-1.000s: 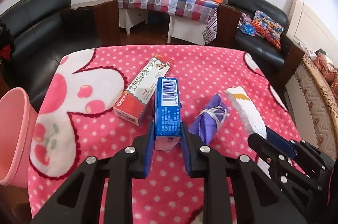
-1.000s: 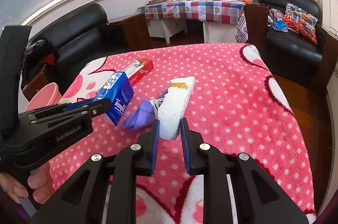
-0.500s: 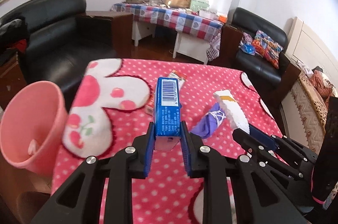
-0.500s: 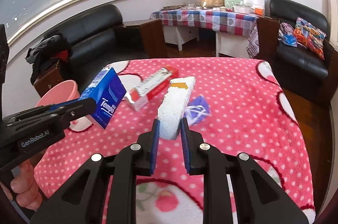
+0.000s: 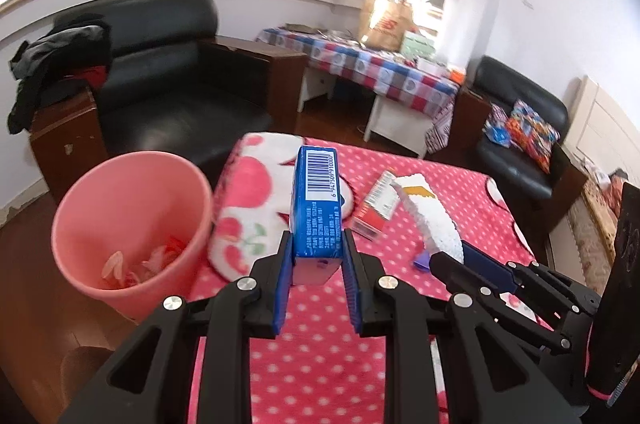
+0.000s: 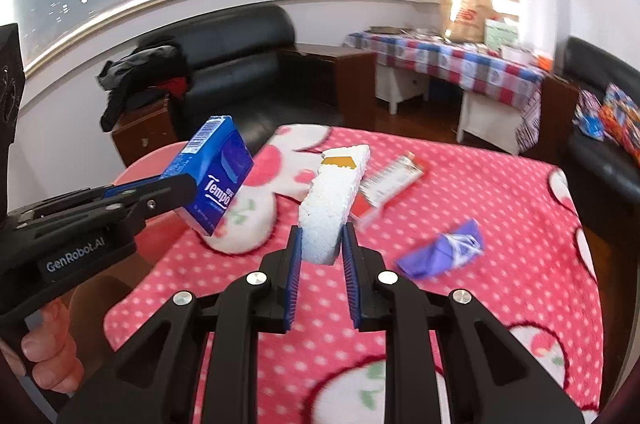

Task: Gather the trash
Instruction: 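Carry the tissue box and foam strip over the pink bucket and open both grippers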

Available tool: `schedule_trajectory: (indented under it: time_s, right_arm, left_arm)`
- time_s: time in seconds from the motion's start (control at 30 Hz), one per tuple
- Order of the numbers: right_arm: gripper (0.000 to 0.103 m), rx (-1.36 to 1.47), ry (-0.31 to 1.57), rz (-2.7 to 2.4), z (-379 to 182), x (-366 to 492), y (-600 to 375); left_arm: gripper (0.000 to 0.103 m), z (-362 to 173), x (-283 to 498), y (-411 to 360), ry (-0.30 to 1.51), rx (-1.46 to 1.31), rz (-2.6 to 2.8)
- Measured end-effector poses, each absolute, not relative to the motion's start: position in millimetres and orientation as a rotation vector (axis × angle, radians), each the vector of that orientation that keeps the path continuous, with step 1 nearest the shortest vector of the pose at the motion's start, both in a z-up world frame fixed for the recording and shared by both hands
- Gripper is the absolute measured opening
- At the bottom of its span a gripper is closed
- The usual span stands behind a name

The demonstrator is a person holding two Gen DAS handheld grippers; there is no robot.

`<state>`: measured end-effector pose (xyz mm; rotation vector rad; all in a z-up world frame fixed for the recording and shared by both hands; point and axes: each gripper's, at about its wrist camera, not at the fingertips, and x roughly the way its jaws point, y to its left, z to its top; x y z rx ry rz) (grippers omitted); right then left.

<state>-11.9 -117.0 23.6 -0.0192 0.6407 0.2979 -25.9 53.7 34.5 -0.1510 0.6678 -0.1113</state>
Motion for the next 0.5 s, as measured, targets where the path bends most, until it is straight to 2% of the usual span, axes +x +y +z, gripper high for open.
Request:
schedule_trajectory:
  time_s: [0.5]
  right_arm:
    - [0.020,-0.107,0.600,0.504,44.4,0.4,-16.3]
  left_arm:
    - [0.023,49.5,-52.9,160.1,0.588,-0.250,0.089]
